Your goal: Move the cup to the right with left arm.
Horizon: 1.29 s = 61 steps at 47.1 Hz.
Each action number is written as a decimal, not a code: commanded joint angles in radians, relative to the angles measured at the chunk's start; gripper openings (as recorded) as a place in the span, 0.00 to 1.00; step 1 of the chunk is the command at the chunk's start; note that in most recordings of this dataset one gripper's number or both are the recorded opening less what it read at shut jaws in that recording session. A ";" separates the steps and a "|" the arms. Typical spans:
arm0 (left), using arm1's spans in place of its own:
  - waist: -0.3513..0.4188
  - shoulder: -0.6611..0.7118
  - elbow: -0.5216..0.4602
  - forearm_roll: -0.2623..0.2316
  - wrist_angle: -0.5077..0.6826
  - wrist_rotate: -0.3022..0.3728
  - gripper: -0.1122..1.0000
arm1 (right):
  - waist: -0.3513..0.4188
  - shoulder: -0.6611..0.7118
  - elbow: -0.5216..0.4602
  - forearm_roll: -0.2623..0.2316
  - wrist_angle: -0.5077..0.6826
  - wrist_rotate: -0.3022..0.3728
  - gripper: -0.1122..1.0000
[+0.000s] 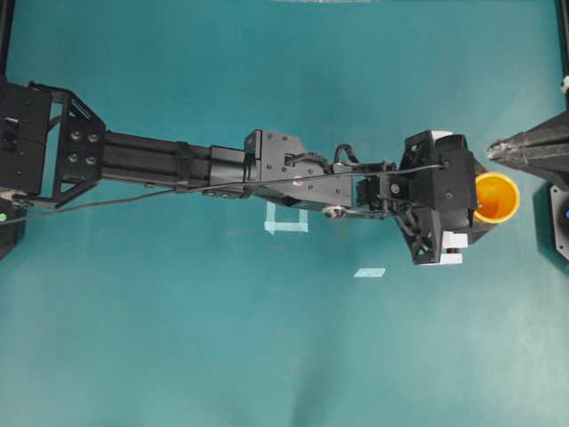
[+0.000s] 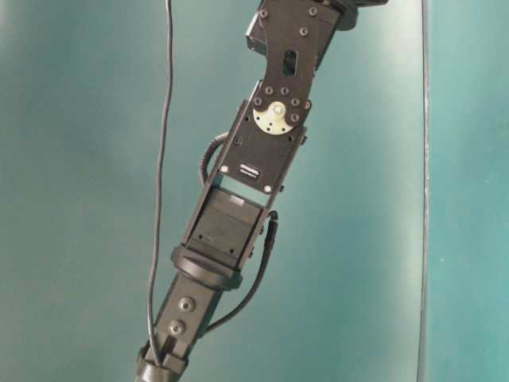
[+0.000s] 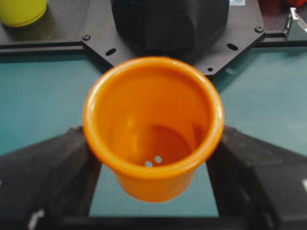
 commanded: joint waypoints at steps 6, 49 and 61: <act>0.000 -0.035 -0.012 0.000 0.032 -0.003 0.67 | 0.000 0.002 -0.034 0.000 -0.005 -0.002 0.09; 0.008 -0.035 -0.012 0.002 0.064 -0.003 0.67 | 0.000 0.002 -0.032 0.000 -0.005 -0.002 0.10; 0.008 -0.034 -0.012 0.000 0.064 -0.003 0.68 | 0.000 0.002 -0.034 0.000 -0.005 -0.005 0.10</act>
